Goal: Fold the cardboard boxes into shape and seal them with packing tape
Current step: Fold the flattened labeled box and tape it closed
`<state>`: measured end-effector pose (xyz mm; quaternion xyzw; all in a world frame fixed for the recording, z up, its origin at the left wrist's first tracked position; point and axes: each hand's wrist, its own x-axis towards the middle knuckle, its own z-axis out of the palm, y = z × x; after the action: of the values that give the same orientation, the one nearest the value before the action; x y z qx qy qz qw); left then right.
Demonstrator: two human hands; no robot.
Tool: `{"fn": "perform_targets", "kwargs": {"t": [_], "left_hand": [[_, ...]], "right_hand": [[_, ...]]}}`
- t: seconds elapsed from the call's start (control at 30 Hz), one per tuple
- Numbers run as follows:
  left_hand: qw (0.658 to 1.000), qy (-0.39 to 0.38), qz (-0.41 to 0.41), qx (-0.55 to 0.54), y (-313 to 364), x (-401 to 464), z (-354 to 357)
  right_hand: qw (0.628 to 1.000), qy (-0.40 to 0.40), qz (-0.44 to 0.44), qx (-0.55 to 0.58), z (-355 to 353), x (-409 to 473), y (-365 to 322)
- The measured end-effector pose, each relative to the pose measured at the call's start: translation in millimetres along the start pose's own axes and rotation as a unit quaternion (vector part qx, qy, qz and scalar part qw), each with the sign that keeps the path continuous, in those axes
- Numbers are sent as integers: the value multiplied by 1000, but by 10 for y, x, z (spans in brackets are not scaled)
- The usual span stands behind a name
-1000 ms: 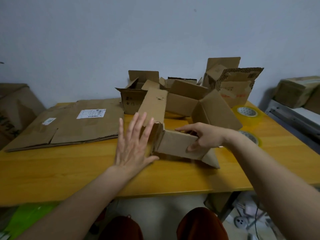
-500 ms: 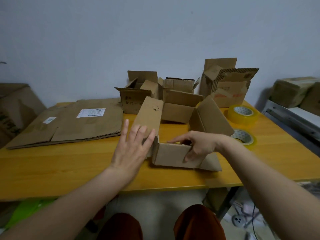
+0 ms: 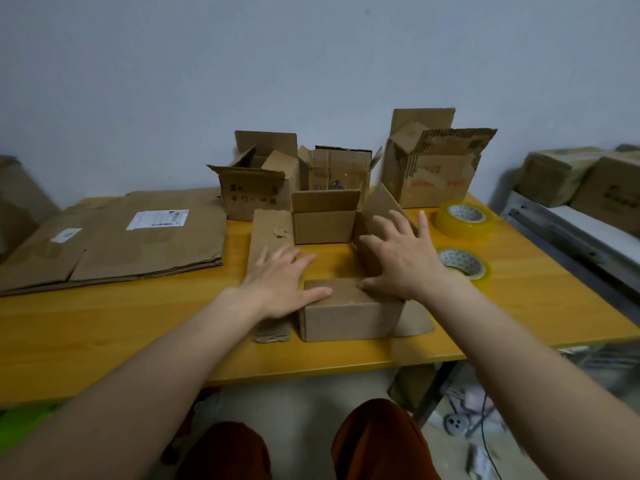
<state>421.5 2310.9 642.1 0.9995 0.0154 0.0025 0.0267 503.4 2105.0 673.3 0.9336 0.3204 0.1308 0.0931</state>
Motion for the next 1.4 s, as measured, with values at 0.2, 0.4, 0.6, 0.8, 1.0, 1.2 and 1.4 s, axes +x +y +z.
{"fn": "perform_targets", "kwargs": {"t": [0.2,0.4,0.6,0.8,1.0,1.2,1.4], "left_hand": [[999,-2,-11,34,-96,-73,21],[1000,-17,-7,23,-294,-236,-62],[999,-37,-6,-9,-493,-376,-91],[999,-13,-5,-38,-470,-374,-79],[993,6,-103,-50,-447,-450,-146],[901,77,-150,-401,-328,-526,-442],[966,-91,-18,-240,-9,-395,-220]], "right_hand": [[956,-234,88,153,24,240,287],[959,-98,54,260,-120,669,-26],[957,-90,-20,276,-173,862,-183],[929,-287,-43,230,-59,767,-168],[947,-280,-73,138,61,719,-219],[948,-276,-76,140,83,697,-219],[948,-266,-58,164,43,646,-196]]}}
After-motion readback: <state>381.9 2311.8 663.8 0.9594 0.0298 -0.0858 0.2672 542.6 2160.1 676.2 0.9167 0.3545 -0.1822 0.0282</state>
